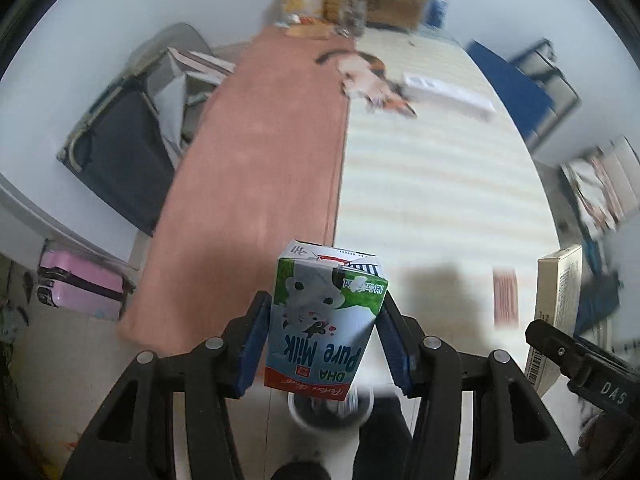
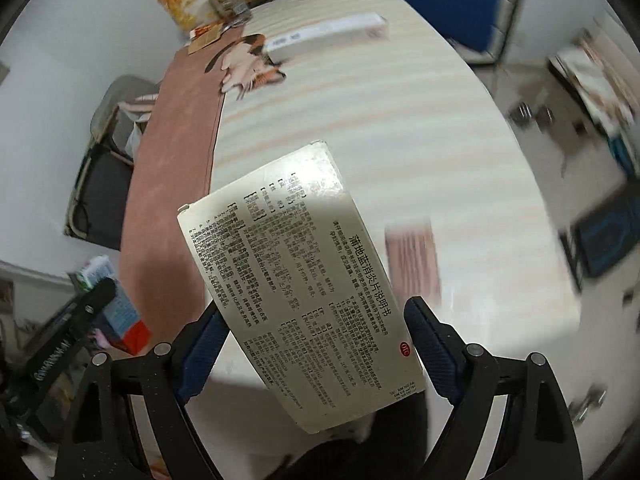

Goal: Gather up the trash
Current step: 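Lower both tools over the trash bin and open them, dropping carton and leaflet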

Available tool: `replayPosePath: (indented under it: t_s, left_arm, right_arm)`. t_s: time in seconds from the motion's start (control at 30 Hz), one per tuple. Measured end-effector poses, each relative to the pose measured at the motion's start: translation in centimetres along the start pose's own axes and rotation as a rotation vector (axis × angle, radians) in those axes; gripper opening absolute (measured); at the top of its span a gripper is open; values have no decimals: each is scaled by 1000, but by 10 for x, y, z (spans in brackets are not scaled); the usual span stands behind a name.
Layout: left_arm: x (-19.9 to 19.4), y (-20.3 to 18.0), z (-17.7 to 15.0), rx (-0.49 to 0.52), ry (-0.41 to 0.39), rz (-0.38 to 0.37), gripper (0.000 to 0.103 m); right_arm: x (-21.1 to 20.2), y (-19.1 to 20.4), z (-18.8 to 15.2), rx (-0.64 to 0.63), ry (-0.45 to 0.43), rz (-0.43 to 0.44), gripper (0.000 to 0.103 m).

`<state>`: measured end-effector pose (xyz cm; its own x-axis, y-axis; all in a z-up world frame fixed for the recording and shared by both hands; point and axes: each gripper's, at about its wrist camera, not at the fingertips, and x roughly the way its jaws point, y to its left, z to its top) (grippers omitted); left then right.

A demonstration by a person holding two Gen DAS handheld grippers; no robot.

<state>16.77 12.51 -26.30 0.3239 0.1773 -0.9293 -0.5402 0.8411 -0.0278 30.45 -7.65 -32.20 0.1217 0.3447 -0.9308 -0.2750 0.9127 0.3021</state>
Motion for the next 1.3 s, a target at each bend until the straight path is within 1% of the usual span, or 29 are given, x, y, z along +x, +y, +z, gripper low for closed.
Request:
replayPosePath:
  t_s: [0.07, 0.1, 0.17, 0.23, 0.27, 0.33, 0.37, 0.4, 0.47, 0.5, 0.53, 0.57, 0.63, 0.67, 0.73, 0.77, 0.8, 0.87, 0.9, 0.93, 1.03, 1.1, 1.17, 1.23, 1.27, 1.3]
  left_arm:
    - [-4, 6, -23, 15, 37, -28, 49]
    - [-4, 10, -36, 21, 60, -46, 49]
    - [4, 16, -67, 41, 124, -77, 49]
    - [20, 20, -89, 47, 175, -84, 49]
    - [34, 22, -103, 46, 214, -88, 49]
    - [60, 26, -119, 24, 277, -93, 49]
    - [80, 28, -130, 6, 315, -95, 49]
    - [91, 28, -137, -3, 333, -100, 49]
    - [125, 29, -151, -30, 378, -105, 49]
    - [149, 29, -159, -52, 402, -118, 49]
    - [166, 29, -164, -71, 418, -125, 49]
    - [184, 29, -168, -88, 431, -135, 49]
    - [228, 30, -182, -131, 458, -162, 49]
    - [253, 29, -189, -142, 470, -172, 49]
    - [287, 27, -203, -139, 485, -184, 49]
    - [303, 25, -212, -130, 499, -185, 49]
    - [326, 23, -223, -122, 524, -203, 49]
    - [356, 25, -243, -129, 547, -209, 49]
    - [361, 26, -256, -131, 551, -210, 49]
    - [375, 28, -266, -133, 561, -215, 49]
    - [408, 27, -284, -141, 589, -238, 50]
    - [422, 28, -289, -136, 583, -239, 50]
    - [431, 31, -291, -138, 570, -239, 59]
    - [431, 42, -292, -153, 559, -230, 79]
    - [432, 45, -292, -161, 554, -221, 84]
    - [432, 48, -290, -168, 547, -216, 92]
  right_arm:
    - [-9, -7, -46, 53, 23, 15, 88]
    - [-13, -10, -64, 64, 35, 14, 88]
    - [-12, -18, -102, 88, 72, 8, 88]
    - [2, -27, -139, 105, 123, -5, 88]
    - [9, -30, -148, 110, 140, -10, 88]
    - [32, -40, -176, 129, 189, -20, 88]
    - [47, -46, -188, 141, 216, -22, 88]
    - [62, -52, -200, 149, 236, -23, 87]
    - [91, -60, -215, 156, 267, -26, 87]
    - [109, -64, -221, 158, 281, -27, 87]
    - [133, -71, -229, 164, 299, -22, 87]
    - [148, -75, -233, 166, 308, -21, 87]
    - [190, -89, -249, 167, 324, -22, 87]
    - [205, -93, -253, 167, 327, -22, 87]
    - [249, -107, -265, 170, 335, -24, 87]
    - [265, -112, -268, 174, 341, -21, 87]
    - [283, -117, -271, 178, 350, -15, 87]
    - [324, -128, -281, 183, 367, -6, 87]
    - [337, -132, -281, 184, 373, -4, 87]
    - [357, -138, -287, 190, 379, 1, 87]
    - [395, -148, -294, 211, 398, 16, 87]
    - [413, -153, -296, 212, 412, 28, 86]
    - [423, -155, -295, 212, 414, 41, 86]
    - [439, -154, -294, 203, 438, 67, 87]
    - [442, -155, -292, 202, 442, 70, 87]
    - [444, -157, -291, 195, 441, 62, 94]
